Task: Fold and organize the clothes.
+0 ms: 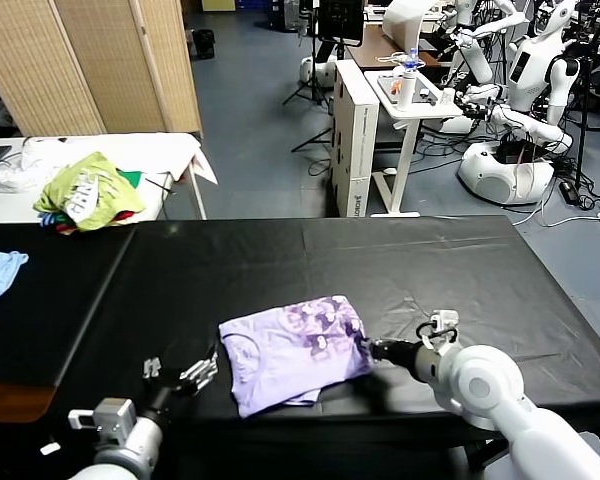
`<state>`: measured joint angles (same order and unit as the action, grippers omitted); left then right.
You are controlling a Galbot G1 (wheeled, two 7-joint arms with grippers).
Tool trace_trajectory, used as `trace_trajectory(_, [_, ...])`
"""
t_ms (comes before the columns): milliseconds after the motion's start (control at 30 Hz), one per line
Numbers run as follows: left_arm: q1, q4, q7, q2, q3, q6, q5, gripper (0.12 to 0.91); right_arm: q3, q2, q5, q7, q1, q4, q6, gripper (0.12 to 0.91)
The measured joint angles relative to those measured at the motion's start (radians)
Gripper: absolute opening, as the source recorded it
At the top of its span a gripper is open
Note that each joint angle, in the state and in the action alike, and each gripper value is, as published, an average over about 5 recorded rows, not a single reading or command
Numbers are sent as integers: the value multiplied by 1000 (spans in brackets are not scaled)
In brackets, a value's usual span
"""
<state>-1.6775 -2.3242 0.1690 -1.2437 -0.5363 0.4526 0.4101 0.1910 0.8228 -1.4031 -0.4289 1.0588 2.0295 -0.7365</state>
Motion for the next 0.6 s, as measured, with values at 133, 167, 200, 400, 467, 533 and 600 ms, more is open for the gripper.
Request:
trace_trajectory(133, [1, -2, 0, 2, -11, 0, 8, 907, 21, -4, 23, -14, 40, 18, 0, 142])
trace_trajectory(167, [2, -2, 0, 2, -12, 0, 10, 907, 27, -5, 27, -17, 54, 25, 0, 142])
trace_trajectory(200, [2, -2, 0, 3, -13, 0, 11, 907, 33, -5, 31, -21, 68, 32, 0, 142])
trace_trajectory(400, [5, 0, 0, 3, -13, 0, 12, 907, 86, -16, 50, -19, 159, 86, 0, 156])
trace_trajectory(467, [8, 2, 0, 3, -12, 0, 13, 907, 105, -20, 70, -11, 181, 103, 0, 203])
trace_trajectory(533, [13, 4, 0, 2, -9, 1, 14, 907, 123, -22, 93, -8, 196, 120, 0, 287])
trace_trajectory(600, [17, 5, 1, 1, -6, 1, 15, 907, 141, -23, 121, -10, 207, 138, 0, 401])
